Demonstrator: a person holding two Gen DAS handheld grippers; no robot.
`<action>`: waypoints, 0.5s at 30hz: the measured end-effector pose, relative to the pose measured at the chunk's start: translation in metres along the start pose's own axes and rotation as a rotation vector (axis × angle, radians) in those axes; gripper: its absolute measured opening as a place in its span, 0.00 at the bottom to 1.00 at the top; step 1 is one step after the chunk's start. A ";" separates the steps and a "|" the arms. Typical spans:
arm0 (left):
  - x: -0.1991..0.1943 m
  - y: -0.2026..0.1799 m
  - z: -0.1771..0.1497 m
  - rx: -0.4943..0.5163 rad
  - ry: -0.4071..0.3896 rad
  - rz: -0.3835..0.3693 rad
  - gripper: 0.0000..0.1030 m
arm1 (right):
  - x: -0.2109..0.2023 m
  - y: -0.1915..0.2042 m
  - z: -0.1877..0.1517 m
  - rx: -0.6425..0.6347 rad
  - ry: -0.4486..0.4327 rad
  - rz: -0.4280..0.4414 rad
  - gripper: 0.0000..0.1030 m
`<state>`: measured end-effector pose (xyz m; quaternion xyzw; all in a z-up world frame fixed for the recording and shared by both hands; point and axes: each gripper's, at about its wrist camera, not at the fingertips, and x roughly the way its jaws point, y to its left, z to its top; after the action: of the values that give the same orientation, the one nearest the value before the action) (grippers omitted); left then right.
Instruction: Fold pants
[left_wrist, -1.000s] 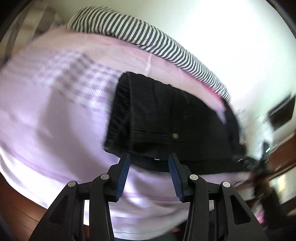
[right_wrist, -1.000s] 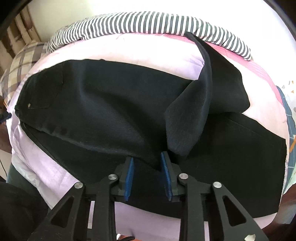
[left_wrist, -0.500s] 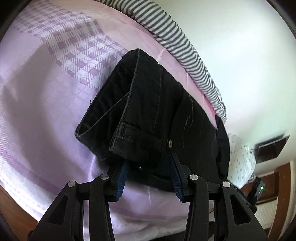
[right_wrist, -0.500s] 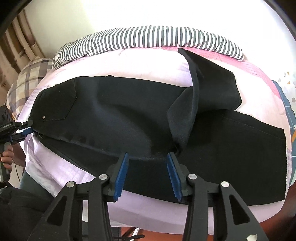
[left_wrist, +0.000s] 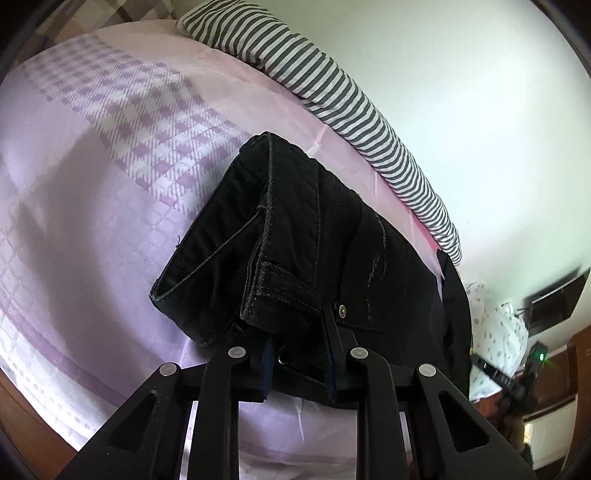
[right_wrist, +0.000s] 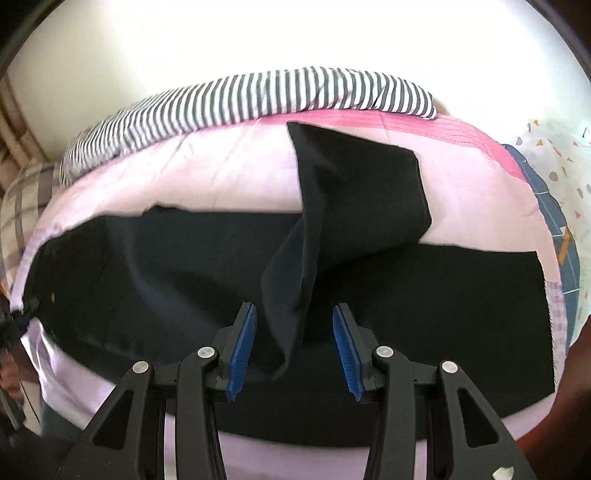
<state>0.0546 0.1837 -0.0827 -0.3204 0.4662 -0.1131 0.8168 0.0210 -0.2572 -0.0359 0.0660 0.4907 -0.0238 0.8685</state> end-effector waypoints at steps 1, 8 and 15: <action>0.001 0.001 0.000 -0.002 0.003 0.000 0.21 | 0.003 -0.002 0.008 0.013 -0.001 -0.009 0.40; 0.003 0.005 0.000 -0.004 0.011 0.007 0.21 | 0.036 -0.004 0.055 0.023 0.030 -0.092 0.34; 0.004 0.006 0.003 -0.011 0.022 0.018 0.21 | 0.072 0.001 0.083 -0.010 0.080 -0.170 0.17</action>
<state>0.0591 0.1875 -0.0877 -0.3194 0.4788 -0.1065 0.8108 0.1287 -0.2664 -0.0557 0.0207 0.5290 -0.0923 0.8433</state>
